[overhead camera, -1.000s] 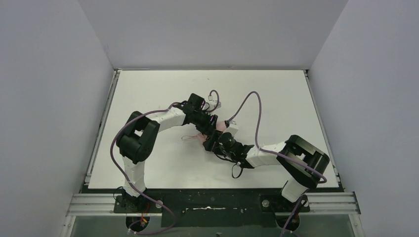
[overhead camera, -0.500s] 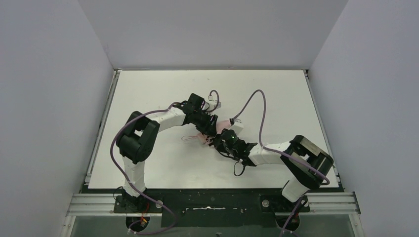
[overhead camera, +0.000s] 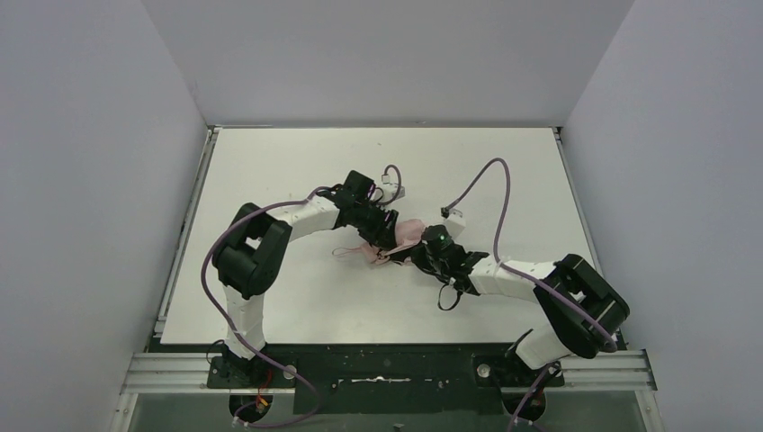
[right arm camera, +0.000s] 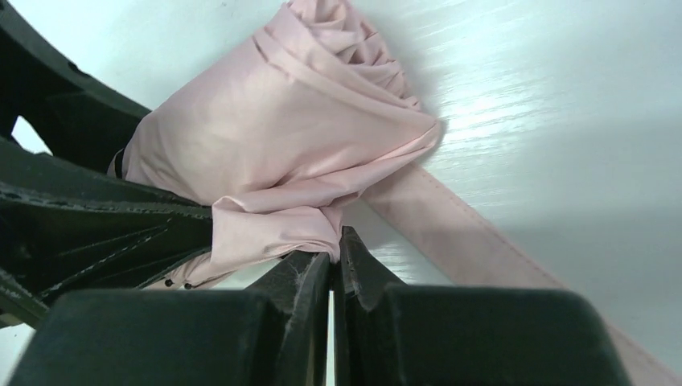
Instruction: Put away the umbrella
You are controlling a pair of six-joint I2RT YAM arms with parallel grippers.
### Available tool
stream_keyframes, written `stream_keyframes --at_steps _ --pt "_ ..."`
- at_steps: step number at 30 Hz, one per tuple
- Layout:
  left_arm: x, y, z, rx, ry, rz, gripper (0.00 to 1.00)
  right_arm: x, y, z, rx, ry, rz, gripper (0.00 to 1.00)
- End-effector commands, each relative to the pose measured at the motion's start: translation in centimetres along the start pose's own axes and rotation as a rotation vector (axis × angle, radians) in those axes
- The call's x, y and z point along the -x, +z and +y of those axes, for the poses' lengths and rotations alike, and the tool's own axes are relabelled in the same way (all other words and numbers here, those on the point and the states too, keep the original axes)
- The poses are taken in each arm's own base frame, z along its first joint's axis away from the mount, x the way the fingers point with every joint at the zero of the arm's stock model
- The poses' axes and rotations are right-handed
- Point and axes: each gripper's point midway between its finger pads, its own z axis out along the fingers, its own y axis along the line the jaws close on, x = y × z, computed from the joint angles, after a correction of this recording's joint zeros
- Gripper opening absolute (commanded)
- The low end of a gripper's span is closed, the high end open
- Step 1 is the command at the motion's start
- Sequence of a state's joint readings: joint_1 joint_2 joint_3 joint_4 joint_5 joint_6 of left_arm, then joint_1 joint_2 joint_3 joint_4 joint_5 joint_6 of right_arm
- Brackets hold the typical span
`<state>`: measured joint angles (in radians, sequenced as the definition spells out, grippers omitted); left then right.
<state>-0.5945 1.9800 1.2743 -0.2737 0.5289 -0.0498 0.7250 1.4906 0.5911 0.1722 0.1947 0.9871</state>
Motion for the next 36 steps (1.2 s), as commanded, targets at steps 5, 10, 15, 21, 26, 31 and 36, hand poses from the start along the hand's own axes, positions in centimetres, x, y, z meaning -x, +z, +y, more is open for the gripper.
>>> stream_keyframes --at_steps 5,10,15,21,26,31,36 --pt "-2.1 -0.3 1.2 0.118 0.099 0.09 0.0 6.0 -0.9 2.8 0.133 0.026 -0.156 0.0" --pt "-2.3 -0.1 1.6 0.17 0.133 0.103 0.0 5.0 -1.9 5.4 0.277 0.001 -0.08 0.09" --pt "-2.9 0.1 2.2 0.244 0.186 0.133 0.0 4.2 -3.1 4.5 0.247 -0.048 -0.03 0.24" --pt "-3.3 0.0 2.5 0.283 0.228 0.162 0.0 3.7 -6.3 -1.0 0.039 -0.135 0.002 0.39" --pt "-3.1 0.1 2.5 0.281 0.231 0.16 0.0 5.1 -10.2 -6.7 -0.235 -0.131 -0.04 0.51" --pt "-3.2 0.2 2.4 0.275 0.228 0.163 0.0 5.7 -11.7 -9.1 -0.364 -0.086 -0.078 0.58" --pt "-3.0 0.1 2.3 0.273 0.232 0.161 0.0 4.2 -10.5 -9.3 -0.411 -0.075 0.013 0.59"
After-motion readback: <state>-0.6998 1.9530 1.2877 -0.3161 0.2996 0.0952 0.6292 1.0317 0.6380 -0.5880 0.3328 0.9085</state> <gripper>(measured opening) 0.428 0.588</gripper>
